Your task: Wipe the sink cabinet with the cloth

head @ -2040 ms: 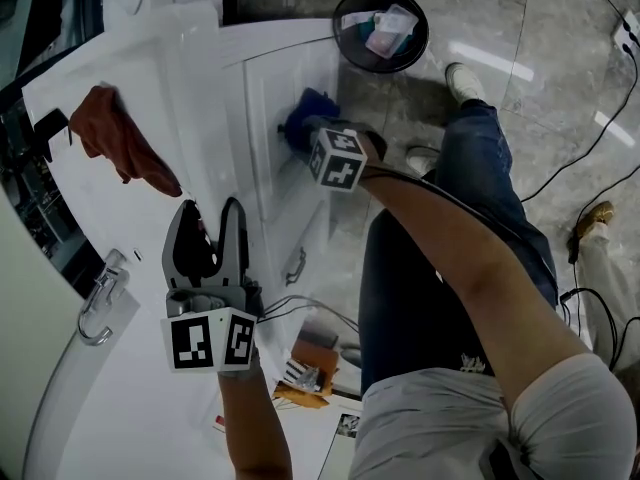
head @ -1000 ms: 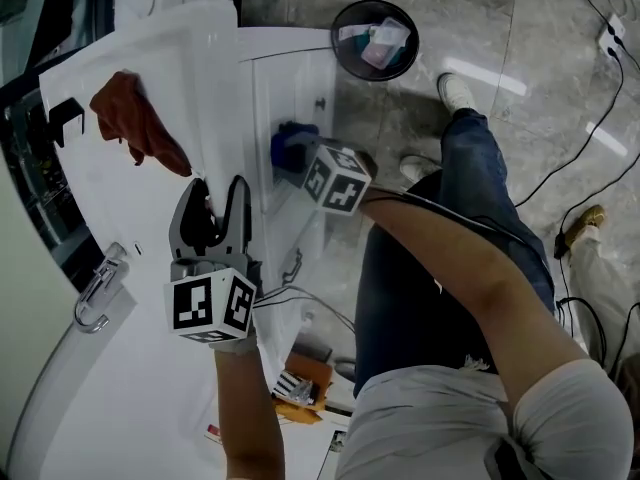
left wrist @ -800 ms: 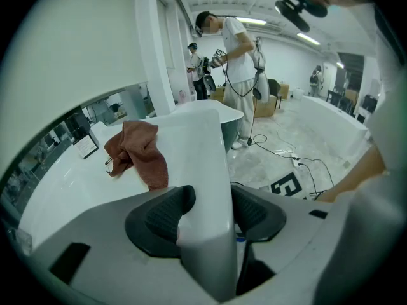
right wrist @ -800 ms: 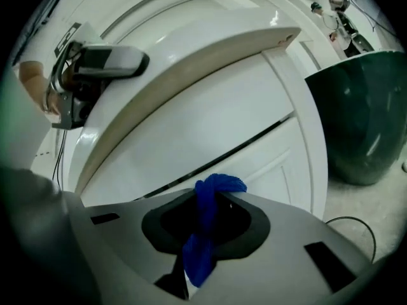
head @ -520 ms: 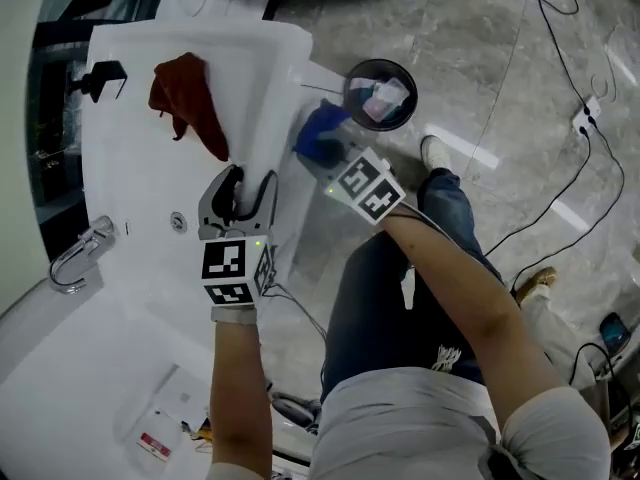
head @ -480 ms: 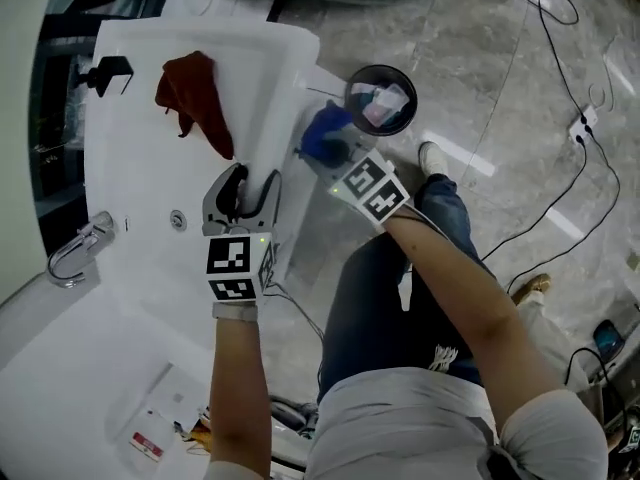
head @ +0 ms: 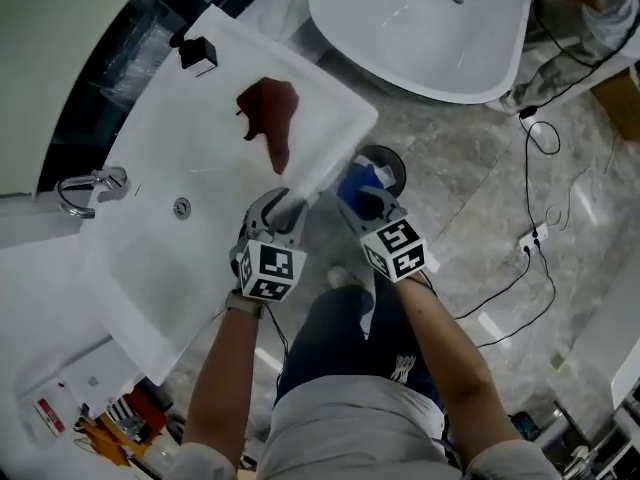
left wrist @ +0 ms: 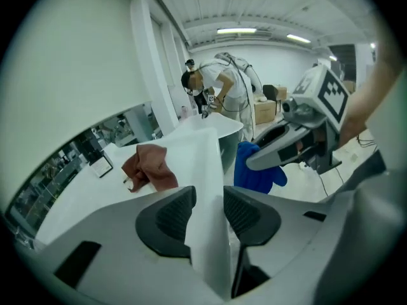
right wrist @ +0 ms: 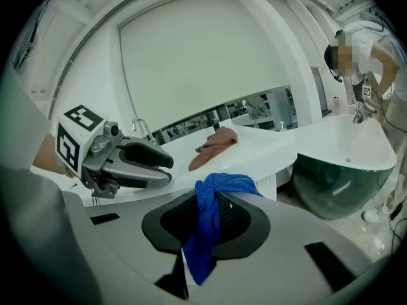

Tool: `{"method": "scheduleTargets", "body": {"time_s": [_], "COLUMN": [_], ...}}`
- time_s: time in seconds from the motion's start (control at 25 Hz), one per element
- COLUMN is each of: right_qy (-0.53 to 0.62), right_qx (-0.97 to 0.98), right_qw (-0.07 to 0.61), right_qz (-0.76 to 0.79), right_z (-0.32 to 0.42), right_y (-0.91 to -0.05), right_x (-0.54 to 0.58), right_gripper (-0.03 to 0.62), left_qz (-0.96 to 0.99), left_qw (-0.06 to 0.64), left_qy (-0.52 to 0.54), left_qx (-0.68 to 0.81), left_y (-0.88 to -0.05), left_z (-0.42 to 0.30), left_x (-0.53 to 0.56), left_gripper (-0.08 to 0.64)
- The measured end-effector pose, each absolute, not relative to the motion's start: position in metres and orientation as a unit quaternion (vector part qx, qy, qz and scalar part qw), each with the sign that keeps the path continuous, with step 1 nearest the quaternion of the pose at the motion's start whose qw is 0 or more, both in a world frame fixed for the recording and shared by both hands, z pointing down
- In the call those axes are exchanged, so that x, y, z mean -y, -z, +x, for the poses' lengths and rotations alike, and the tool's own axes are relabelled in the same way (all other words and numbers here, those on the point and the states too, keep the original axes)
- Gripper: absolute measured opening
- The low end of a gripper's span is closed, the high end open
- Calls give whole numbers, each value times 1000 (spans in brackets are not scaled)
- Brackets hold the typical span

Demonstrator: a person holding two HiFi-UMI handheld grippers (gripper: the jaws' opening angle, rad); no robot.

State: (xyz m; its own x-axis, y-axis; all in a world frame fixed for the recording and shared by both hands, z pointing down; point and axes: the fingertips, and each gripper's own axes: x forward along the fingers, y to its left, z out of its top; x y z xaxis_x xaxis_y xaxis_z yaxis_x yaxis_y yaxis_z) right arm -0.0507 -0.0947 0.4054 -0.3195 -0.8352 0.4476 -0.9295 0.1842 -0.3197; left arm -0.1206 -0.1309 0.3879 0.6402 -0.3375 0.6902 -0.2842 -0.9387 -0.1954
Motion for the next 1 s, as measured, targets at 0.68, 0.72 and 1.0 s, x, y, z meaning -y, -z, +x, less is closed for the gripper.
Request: {"method": "scheduleTargets", "body": {"time_s": [0.68,0.72,1.0], "right_qy": [-183,-174,-127], "right_qx": [822,829,862], "right_qw": [77,75,65], "right_qz": [533,526,486], "right_z": [-85,-90,-111], "right_y": [-220,-208,-142], "right_x": [99,100,100], "right_gripper": [71,71,71], "left_qz": [-935,-933,-934], "left_qw": [-128,-139,-128], "left_qy": [168,152,79], "left_qx": [-286,-296,-323], "left_y": [-232,-222,-144], "left_z": [-193,-199,-212], "left_x": [109,111,114], "left_gripper": [18,17,15]}}
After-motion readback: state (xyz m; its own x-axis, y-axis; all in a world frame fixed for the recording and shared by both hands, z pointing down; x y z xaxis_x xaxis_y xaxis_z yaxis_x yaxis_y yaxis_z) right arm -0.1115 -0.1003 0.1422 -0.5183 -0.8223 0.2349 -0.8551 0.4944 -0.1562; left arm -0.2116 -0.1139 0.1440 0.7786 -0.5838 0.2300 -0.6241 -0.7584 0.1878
